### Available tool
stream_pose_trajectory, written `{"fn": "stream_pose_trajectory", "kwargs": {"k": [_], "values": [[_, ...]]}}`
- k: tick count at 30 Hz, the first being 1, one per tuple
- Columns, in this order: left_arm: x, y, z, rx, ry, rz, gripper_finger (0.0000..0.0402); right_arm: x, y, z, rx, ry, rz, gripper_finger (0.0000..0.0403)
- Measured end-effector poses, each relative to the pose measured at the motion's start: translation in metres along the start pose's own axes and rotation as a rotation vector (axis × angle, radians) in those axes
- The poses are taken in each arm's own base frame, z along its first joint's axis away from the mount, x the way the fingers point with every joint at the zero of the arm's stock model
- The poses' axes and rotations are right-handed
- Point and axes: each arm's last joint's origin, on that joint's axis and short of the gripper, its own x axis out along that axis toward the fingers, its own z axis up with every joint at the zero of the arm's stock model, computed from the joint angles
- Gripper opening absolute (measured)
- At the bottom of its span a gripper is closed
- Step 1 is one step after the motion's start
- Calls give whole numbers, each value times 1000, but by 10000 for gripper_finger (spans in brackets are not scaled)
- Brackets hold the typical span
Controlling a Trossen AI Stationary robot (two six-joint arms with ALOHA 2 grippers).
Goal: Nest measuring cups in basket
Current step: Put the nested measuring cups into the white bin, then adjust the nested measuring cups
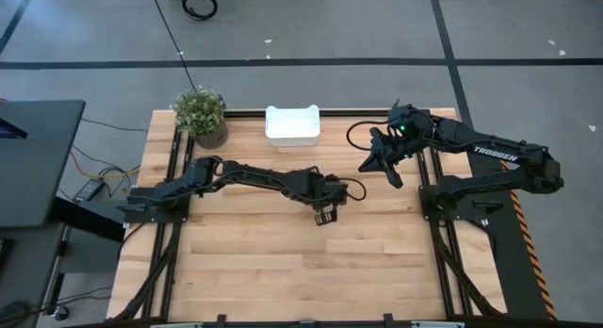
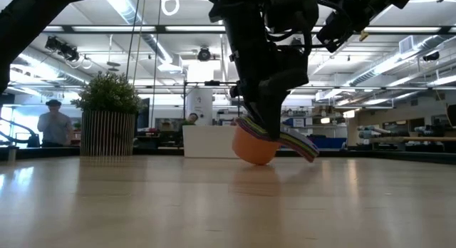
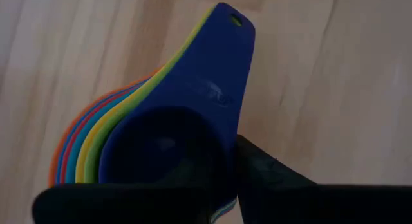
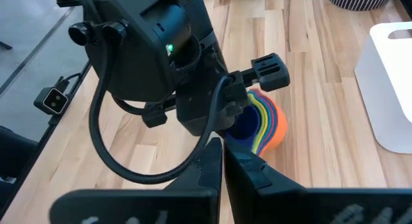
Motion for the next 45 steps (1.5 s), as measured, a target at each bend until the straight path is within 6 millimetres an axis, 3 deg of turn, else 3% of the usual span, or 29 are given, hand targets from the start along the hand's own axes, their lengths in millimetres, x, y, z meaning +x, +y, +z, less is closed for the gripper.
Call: {"fn": "stream_pose_trajectory", "kwargs": {"k": [5, 17, 31, 39, 45], "values": [[0, 2, 1, -4, -4, 10, 24, 0, 0, 1, -6, -10, -2, 23], [1, 4, 1, -10, -6, 7, 23, 0, 0, 1, -2, -12, -3, 23], [4, 36, 11, -96, 40, -206, 24, 0, 0, 1, 30, -13, 0, 23], [14, 49, 7, -126, 103, -232, 93, 0, 0, 1, 31, -12, 0, 23], [10, 60, 11, -143, 99, -265, 109, 0, 0, 1, 33, -14, 0, 23]]}}
